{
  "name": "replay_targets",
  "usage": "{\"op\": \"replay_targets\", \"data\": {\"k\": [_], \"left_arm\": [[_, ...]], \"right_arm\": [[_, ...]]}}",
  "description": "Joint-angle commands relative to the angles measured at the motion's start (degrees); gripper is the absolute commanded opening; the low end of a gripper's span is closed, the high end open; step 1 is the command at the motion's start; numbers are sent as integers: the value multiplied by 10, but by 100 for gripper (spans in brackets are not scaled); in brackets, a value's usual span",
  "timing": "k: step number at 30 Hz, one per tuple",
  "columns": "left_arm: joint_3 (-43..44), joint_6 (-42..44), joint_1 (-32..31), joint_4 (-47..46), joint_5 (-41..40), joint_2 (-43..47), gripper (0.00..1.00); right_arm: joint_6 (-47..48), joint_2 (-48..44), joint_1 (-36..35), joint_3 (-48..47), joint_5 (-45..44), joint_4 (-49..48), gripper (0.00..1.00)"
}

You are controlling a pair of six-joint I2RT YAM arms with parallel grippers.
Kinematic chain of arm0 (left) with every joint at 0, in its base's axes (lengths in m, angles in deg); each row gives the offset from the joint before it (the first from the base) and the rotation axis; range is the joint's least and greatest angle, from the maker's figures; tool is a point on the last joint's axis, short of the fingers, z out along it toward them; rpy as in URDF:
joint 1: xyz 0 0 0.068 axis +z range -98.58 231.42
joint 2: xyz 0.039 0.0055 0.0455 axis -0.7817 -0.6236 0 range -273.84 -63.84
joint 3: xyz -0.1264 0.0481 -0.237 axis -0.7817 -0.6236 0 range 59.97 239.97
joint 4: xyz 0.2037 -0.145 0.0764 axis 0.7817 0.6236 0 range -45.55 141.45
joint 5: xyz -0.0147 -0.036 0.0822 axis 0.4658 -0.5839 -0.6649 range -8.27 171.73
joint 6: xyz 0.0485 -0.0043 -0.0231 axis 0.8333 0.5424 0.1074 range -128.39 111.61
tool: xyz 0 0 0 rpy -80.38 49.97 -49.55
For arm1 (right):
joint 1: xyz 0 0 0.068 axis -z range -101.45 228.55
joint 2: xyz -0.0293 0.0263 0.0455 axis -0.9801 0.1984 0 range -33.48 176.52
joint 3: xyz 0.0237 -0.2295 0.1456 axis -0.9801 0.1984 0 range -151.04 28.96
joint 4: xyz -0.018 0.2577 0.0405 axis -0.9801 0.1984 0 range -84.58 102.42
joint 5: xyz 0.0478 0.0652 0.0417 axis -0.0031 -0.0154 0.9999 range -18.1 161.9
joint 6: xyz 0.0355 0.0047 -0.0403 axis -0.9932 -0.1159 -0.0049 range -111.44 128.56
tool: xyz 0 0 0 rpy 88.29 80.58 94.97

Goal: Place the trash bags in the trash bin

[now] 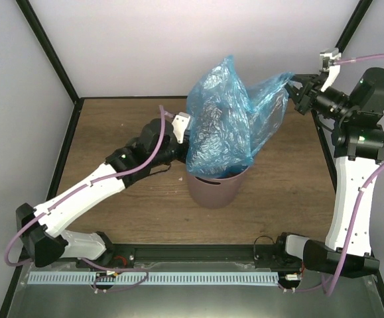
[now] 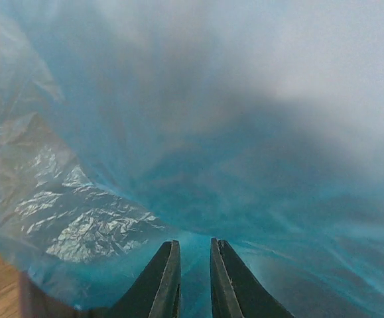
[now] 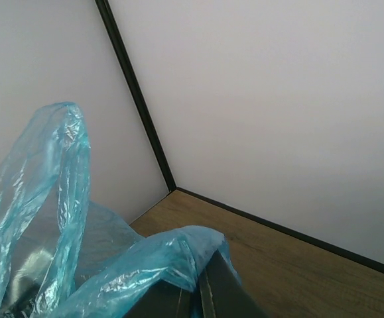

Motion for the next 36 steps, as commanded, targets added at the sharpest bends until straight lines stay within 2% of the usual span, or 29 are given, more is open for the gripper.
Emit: {"op": "replay_targets", "data": {"k": [1, 8, 14, 16, 23, 25, 27, 29, 31, 34, 36], "left_arm": [[26, 10, -1, -28, 25, -32, 14], [109, 51, 1, 8, 8, -101, 12], [116, 64, 10, 44, -16, -81, 14], [117, 66, 15, 65, -38, -60, 22], [104, 60, 59, 150, -145, 20, 63], [104, 60, 71, 170, -173, 41, 66], [111, 69, 76, 186, -175, 62, 65], [121, 91, 77, 193, -127, 86, 56], [128, 117, 77, 196, -40, 104, 40], [131, 154, 75, 212, 131, 118, 33], [137, 160, 70, 226, 197, 119, 33]], "right_arm": [[-1, -10, 3, 13, 8, -7, 1], [-3, -13, 3, 50, 26, -18, 1], [16, -17, 3, 57, 28, -6, 1], [16, -16, 3, 57, 31, -6, 1], [9, -21, 3, 57, 43, -13, 1], [3, -20, 2, 61, 50, -17, 1], [-3, -18, 1, 67, 57, -25, 1], [-5, -13, -4, 71, 59, -28, 1], [-4, -7, -13, 75, 58, -28, 1], [8, 1, -46, 76, 40, -25, 1], [14, 7, -74, 76, 24, -23, 1]]}}
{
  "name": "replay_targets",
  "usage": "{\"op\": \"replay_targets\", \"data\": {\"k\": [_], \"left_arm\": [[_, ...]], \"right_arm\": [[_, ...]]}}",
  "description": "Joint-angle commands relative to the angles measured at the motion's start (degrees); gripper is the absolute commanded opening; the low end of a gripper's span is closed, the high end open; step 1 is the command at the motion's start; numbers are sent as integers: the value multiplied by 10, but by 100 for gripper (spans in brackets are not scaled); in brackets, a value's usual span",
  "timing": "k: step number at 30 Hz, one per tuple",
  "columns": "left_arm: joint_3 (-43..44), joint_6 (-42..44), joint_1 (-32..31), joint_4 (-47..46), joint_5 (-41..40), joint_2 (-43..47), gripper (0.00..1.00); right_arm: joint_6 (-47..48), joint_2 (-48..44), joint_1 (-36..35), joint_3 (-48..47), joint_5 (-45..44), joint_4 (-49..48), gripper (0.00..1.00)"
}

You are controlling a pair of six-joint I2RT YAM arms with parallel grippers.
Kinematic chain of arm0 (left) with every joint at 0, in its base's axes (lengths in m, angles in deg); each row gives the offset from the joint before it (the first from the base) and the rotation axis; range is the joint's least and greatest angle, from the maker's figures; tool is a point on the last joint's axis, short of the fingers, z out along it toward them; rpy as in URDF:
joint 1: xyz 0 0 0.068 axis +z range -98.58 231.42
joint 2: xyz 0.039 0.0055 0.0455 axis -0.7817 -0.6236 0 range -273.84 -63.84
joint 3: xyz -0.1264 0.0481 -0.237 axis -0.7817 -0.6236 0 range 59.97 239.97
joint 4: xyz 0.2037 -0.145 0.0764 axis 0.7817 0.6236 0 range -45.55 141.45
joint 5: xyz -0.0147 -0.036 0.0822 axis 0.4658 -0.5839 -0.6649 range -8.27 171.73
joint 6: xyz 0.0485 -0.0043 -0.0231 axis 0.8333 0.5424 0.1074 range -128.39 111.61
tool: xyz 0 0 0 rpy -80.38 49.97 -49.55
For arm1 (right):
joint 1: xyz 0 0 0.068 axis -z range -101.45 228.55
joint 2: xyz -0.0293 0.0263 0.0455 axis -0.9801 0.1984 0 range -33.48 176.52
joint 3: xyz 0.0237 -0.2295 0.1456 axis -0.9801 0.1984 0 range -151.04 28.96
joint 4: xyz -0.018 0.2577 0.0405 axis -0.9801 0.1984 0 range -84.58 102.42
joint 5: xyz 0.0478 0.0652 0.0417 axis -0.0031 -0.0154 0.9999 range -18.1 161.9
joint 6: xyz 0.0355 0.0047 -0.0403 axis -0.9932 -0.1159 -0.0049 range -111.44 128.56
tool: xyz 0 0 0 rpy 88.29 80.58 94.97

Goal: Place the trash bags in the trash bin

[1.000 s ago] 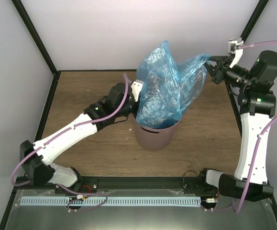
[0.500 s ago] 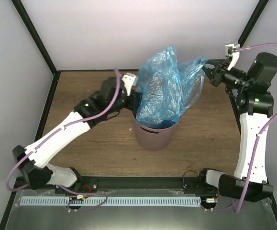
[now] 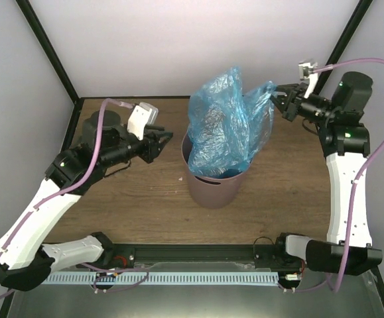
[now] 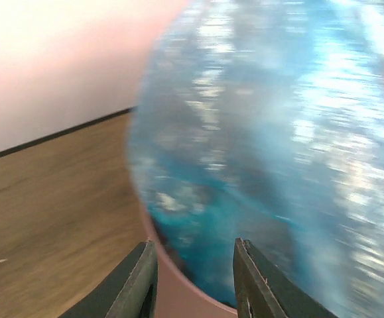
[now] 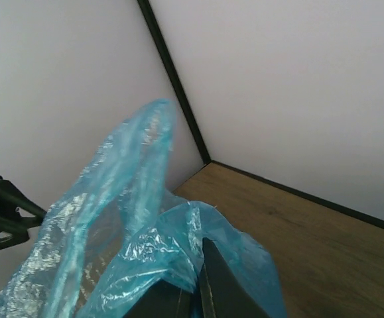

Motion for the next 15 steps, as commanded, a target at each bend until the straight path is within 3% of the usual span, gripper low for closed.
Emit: {"op": "replay_targets", "data": {"k": [1, 8, 11, 15], "left_arm": [[22, 44, -9, 39, 213, 5, 32], [120, -13, -84, 7, 305, -49, 40], [178, -36, -133, 3, 262, -96, 42], [268, -10, -165, 107, 157, -174, 37]], "right_arm": [[11, 11, -55, 3, -21, -6, 1], [33, 35, -78, 14, -28, 6, 1], [35, 11, -78, 18, -49, -13, 1], [38, 9, -77, -6, -70, -3, 1]]}}
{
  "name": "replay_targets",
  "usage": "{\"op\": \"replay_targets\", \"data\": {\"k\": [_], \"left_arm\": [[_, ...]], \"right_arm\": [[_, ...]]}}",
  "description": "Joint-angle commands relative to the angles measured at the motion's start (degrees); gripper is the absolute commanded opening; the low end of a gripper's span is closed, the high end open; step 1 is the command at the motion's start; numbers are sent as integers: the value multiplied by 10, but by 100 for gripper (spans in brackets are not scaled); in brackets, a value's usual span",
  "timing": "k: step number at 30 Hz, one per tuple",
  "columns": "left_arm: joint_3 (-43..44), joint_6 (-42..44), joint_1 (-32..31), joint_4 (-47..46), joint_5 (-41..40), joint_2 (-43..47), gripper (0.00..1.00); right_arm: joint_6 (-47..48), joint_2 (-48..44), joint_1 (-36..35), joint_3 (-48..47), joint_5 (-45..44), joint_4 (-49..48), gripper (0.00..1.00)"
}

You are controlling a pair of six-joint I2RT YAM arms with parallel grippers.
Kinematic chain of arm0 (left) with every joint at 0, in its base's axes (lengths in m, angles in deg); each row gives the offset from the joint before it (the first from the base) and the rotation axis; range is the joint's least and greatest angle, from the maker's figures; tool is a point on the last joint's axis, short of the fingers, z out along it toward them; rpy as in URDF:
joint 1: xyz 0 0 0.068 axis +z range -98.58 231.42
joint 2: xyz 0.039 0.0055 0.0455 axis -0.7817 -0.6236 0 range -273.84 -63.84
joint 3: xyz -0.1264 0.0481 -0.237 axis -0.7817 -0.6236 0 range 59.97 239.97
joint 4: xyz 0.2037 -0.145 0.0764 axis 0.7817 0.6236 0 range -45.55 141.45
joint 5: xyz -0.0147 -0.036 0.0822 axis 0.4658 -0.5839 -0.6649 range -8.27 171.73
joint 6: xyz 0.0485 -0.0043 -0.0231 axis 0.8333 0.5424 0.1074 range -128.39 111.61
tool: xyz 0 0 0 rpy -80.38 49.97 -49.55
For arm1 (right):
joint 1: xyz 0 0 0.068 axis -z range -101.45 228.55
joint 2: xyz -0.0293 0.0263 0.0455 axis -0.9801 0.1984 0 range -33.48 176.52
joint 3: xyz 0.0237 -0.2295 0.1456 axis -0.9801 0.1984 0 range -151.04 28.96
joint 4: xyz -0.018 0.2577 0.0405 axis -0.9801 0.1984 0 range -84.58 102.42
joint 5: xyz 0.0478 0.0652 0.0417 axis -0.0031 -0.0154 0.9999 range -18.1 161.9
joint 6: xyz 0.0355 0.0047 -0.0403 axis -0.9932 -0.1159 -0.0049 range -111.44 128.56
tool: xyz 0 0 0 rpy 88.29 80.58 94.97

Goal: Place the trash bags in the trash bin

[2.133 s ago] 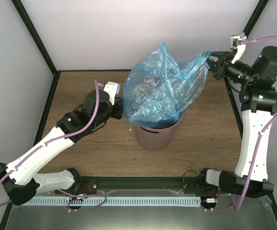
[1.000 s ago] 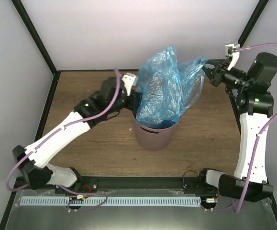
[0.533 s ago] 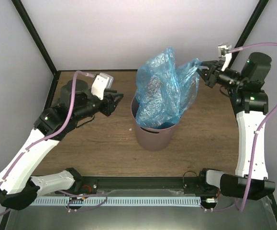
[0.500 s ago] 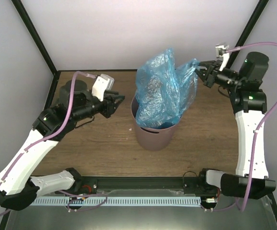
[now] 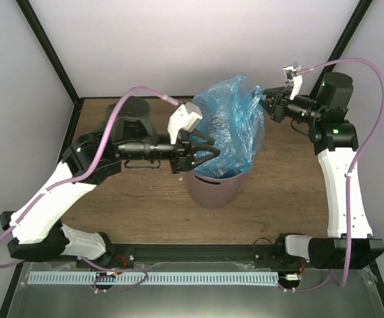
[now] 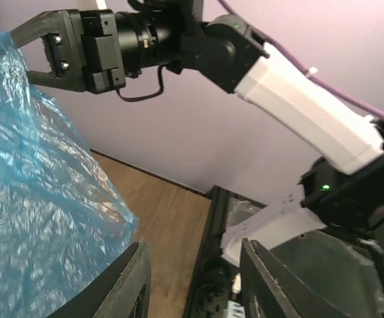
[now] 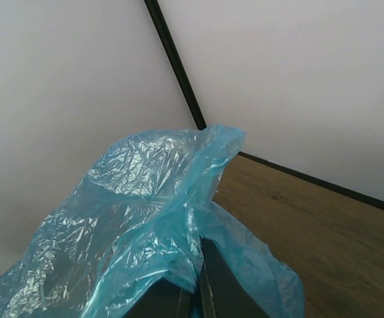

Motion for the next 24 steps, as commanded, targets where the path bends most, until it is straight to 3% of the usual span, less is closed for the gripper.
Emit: {"op": "replay_targets", "data": {"k": [1, 4, 9, 19, 24], "left_arm": [[59, 7, -19, 99, -106, -66, 34], [34, 16, -19, 140, -174, -62, 27], [-11, 49, -19, 177, -243, -57, 24], [-67, 103, 21, 46, -280, -138, 19], [-79, 99, 42, 2, -288, -136, 22]], "right_arm": [[13, -18, -1, -36, -28, 4, 1], [14, -16, 2, -36, -27, 11, 1], [14, -21, 3, -34, -26, 13, 1], [4, -41, 3, -29, -21, 18, 1], [-7, -51, 3, -9, -15, 8, 1]]}}
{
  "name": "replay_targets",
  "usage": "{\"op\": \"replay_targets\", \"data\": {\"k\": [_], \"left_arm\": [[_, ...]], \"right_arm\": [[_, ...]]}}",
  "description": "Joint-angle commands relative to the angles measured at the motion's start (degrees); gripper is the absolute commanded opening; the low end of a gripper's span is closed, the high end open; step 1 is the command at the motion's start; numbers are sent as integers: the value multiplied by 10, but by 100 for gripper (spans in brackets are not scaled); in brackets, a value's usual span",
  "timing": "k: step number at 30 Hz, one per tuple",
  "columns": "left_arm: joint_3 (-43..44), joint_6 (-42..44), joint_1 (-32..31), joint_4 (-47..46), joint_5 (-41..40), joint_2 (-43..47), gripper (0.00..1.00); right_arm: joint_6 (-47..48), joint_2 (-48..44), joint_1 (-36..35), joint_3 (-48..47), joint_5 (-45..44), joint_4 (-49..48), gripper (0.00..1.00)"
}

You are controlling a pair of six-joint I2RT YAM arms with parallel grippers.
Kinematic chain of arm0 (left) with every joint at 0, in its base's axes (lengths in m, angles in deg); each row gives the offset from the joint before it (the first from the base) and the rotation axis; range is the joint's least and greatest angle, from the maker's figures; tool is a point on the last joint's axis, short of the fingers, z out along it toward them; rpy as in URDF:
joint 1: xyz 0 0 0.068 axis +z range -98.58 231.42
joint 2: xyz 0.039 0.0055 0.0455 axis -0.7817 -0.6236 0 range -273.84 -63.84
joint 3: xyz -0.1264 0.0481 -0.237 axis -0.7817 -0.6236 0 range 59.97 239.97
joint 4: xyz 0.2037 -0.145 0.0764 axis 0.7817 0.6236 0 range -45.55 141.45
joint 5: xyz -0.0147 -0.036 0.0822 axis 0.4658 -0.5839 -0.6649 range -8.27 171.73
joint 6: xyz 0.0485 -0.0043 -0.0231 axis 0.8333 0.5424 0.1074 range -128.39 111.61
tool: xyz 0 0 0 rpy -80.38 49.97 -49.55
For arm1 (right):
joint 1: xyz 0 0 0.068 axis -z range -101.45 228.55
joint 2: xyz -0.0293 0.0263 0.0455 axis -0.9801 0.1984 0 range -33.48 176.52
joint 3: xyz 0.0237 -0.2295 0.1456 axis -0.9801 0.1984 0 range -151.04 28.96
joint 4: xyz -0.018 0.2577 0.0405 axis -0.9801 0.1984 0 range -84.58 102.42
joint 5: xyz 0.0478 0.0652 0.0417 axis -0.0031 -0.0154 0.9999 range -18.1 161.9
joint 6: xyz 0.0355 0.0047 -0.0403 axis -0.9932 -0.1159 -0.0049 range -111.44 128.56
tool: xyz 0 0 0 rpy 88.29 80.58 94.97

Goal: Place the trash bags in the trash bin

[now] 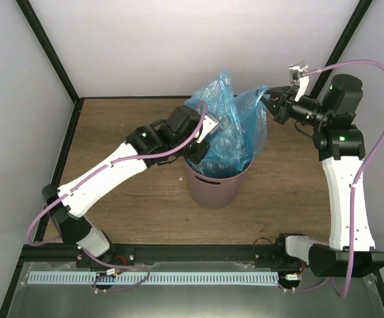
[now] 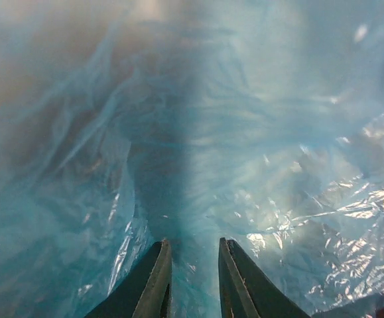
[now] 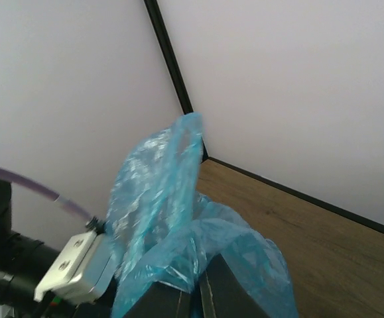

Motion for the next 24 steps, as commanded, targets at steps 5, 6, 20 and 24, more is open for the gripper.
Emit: {"op": "replay_targets", "data": {"k": [5, 6, 20, 24], "left_arm": [[-18, -9, 12, -54, 6, 73, 32], [-24, -16, 12, -53, 10, 88, 33], [-24, -216, -56, -172, 74, 117, 70], [13, -254, -92, -169, 0, 80, 70]], "right_arm": [[-17, -21, 1, 22, 7, -12, 1], [-18, -22, 1, 24, 7, -15, 1], [-31, -13, 1, 30, 16, -36, 1], [-32, -9, 1, 26, 17, -36, 1]]}}
